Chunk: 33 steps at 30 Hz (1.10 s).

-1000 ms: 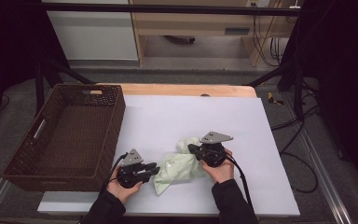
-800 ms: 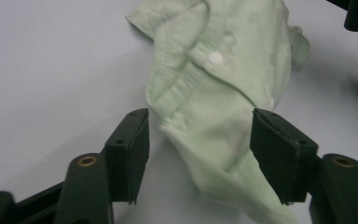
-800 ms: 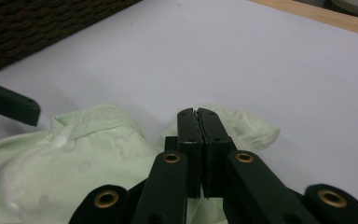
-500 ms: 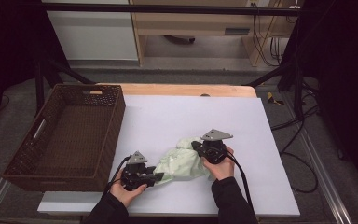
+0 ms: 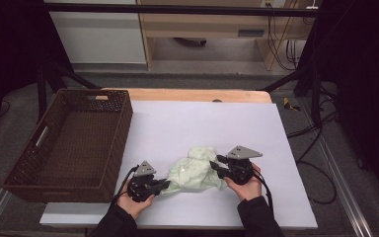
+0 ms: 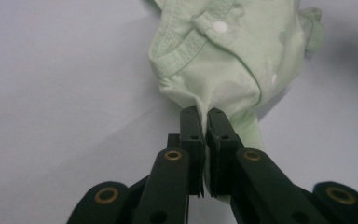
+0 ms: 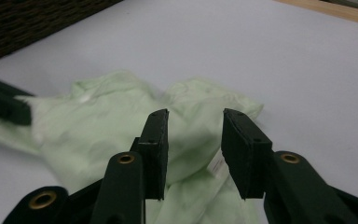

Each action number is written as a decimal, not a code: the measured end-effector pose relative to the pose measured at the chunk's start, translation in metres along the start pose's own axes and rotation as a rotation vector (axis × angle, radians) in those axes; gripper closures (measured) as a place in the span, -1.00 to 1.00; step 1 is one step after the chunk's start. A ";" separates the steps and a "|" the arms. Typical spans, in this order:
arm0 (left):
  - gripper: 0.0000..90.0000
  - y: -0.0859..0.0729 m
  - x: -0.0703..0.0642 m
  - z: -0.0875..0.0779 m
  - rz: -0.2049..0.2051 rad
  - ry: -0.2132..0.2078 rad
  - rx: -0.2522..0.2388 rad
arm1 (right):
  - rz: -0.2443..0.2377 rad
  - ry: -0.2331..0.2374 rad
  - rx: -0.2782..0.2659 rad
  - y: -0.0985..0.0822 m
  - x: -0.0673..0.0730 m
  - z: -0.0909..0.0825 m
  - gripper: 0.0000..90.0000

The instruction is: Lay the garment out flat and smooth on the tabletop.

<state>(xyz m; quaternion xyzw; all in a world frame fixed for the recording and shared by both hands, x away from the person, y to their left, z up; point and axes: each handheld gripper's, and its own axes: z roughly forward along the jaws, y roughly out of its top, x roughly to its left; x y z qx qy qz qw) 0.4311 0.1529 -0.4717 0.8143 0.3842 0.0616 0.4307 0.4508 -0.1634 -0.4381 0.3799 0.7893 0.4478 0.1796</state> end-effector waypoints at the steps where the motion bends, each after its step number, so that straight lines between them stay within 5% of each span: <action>1: 0.91 0.000 0.000 -0.001 -0.001 0.002 -0.006 | -0.007 0.008 0.004 -0.003 0.001 -0.003 0.32; 6: 0.91 0.001 0.001 -0.002 0.007 0.007 -0.013 | -0.032 0.083 0.027 -0.019 0.015 -0.010 0.23; 10: 0.91 0.002 0.001 -0.004 0.014 0.014 -0.031 | -0.070 0.055 0.079 -0.028 0.021 0.006 0.11; 17: 0.91 0.008 0.004 -0.014 0.000 0.006 -0.085 | -0.083 0.074 0.097 -0.029 0.017 0.015 0.94; 23: 0.91 0.014 0.009 -0.029 -0.013 0.009 -0.129 | -0.083 0.128 0.025 -0.013 0.021 -0.015 1.00; 28: 0.91 0.013 0.014 -0.028 -0.023 0.034 -0.091 | -0.079 0.220 0.049 -0.009 0.033 -0.031 1.00; 33: 0.89 0.009 0.017 -0.019 -0.015 0.057 -0.028 | -0.062 0.234 0.158 -0.025 0.040 -0.012 0.80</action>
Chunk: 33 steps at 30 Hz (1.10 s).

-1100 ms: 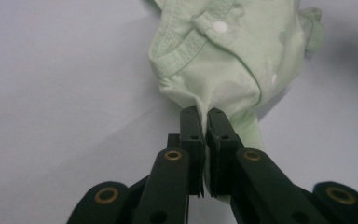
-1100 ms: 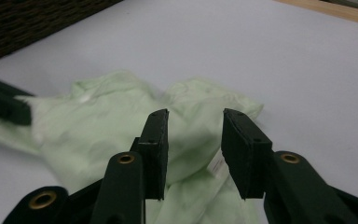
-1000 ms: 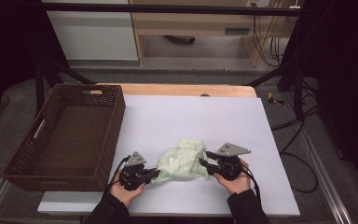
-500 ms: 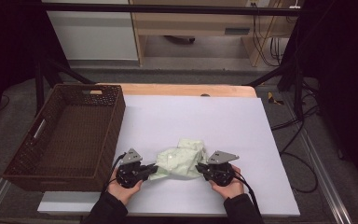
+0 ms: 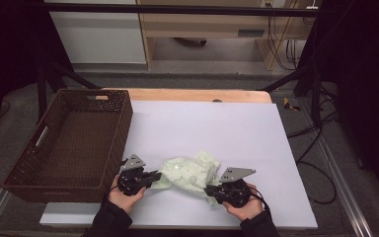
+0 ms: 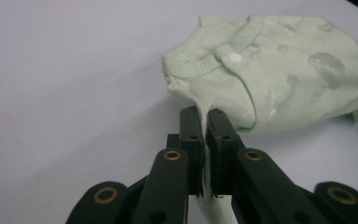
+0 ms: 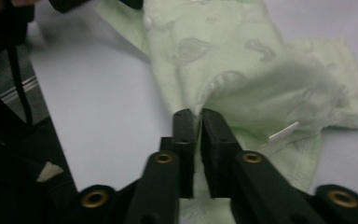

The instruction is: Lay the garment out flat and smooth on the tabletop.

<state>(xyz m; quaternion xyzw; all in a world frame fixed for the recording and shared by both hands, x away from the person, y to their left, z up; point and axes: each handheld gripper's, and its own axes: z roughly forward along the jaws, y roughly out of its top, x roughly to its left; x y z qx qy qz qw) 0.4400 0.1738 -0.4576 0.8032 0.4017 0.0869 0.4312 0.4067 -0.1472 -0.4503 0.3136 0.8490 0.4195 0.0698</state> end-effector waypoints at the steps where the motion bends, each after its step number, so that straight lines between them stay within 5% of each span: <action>1: 0.89 -0.001 0.001 0.001 0.002 0.005 0.005 | -0.004 -0.005 0.002 0.000 -0.001 0.002 0.71; 5: 0.89 -0.002 0.003 0.004 0.001 0.012 0.018 | 0.024 -0.096 -0.122 0.008 -0.014 -0.010 0.29; 7: 0.88 -0.003 0.003 0.006 0.001 0.014 0.024 | 0.080 -0.154 -0.163 0.012 -0.030 -0.017 0.28; 10: 0.88 -0.003 0.003 0.007 0.003 0.015 0.027 | 0.133 -0.229 -0.142 0.015 -0.055 -0.009 0.27; 16: 0.88 -0.004 0.005 0.007 0.003 0.012 0.029 | 0.141 -0.271 -0.043 0.016 -0.078 0.030 0.25; 19: 0.88 -0.004 0.005 0.008 0.003 0.012 0.025 | 0.153 -0.270 -0.016 0.014 -0.083 0.041 0.31; 24: 0.89 -0.004 0.005 0.007 0.002 0.011 0.021 | 0.119 -0.255 0.010 0.013 -0.080 0.044 0.89; 30: 0.84 -0.004 0.005 0.009 0.003 0.000 0.024 | 0.103 -0.294 -0.081 0.017 -0.078 0.009 0.96; 33: 0.59 -0.005 0.004 0.012 -0.008 0.004 0.017 | 0.102 -0.327 -0.077 0.011 -0.077 -0.009 0.95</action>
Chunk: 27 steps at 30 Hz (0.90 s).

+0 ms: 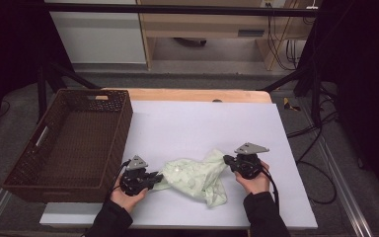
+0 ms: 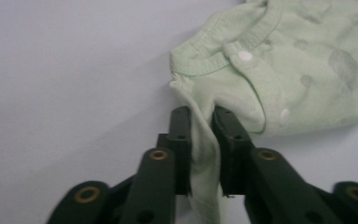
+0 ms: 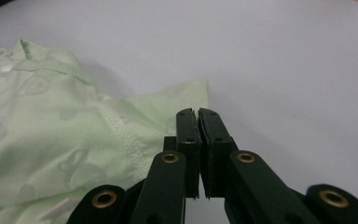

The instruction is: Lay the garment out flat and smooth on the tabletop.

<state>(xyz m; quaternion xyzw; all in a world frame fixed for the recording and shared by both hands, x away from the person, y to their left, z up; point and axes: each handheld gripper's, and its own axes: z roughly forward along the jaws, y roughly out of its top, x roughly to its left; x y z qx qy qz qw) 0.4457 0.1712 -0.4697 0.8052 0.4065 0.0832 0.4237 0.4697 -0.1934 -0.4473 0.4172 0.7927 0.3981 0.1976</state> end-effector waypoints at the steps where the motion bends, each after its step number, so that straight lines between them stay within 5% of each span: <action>1: 0.44 0.000 0.000 0.000 -0.011 0.006 -0.008 | 0.002 -0.007 0.016 -0.004 -0.001 -0.004 0.95; 3: 0.16 0.001 0.002 0.001 -0.025 0.019 -0.017 | 0.004 -0.011 0.058 -0.013 -0.004 -0.007 0.94; 7: -0.07 0.000 0.006 0.000 -0.062 0.037 -0.033 | 0.007 -0.011 0.155 -0.026 -0.007 -0.006 0.91; 15: -0.11 0.005 0.011 0.007 -0.085 0.059 -0.087 | 0.048 -0.022 0.046 -0.013 -0.014 0.000 0.34; 22: 0.41 0.006 0.011 0.015 -0.065 0.038 -0.060 | 0.073 -0.010 0.098 -0.015 -0.018 0.024 0.27; 27: 0.87 0.006 0.009 0.016 -0.054 0.021 -0.053 | 0.033 0.004 0.126 -0.018 -0.013 0.028 0.74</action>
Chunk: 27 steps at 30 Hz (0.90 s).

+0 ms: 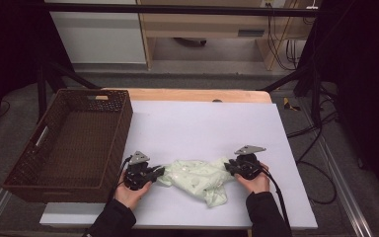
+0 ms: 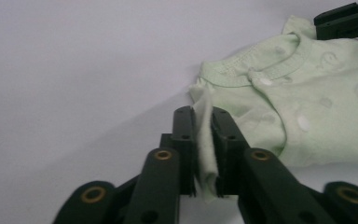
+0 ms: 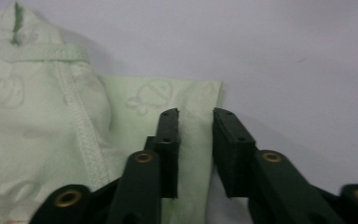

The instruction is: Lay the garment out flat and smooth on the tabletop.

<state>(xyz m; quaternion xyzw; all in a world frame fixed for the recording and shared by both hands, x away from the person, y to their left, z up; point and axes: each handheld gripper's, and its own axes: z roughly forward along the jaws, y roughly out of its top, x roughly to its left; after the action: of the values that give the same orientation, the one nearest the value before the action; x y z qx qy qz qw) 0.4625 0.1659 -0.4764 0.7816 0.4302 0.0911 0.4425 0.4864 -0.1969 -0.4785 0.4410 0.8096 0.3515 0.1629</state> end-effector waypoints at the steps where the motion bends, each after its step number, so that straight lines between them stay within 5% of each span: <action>1: 0.90 0.001 0.000 -0.001 0.006 -0.001 -0.003 | -0.001 0.015 0.005 0.001 0.001 -0.001 0.84; 6: 0.93 0.010 -0.006 -0.018 0.027 -0.025 -0.069 | -0.008 0.042 -0.068 0.007 0.002 -0.024 0.94; 12: 0.93 0.031 -0.023 -0.059 0.068 -0.077 -0.180 | -0.029 0.050 -0.203 0.014 0.007 -0.070 0.94; 17: 0.93 0.053 -0.027 -0.076 0.108 -0.040 -0.219 | -0.044 0.028 -0.316 0.027 0.007 -0.097 0.94; 22: 0.92 0.075 -0.013 -0.057 0.093 0.058 -0.245 | -0.014 -0.036 -0.389 0.048 -0.009 -0.081 0.94; 27: 0.93 0.084 0.005 -0.019 0.080 0.143 -0.222 | 0.031 -0.112 -0.372 0.058 -0.031 -0.039 0.94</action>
<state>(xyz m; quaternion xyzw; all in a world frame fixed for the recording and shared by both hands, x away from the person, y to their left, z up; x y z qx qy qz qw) 0.5054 0.1612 -0.4017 0.7361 0.4162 0.2111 0.4904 0.5157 -0.2180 -0.4115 0.4345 0.7133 0.4726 0.2812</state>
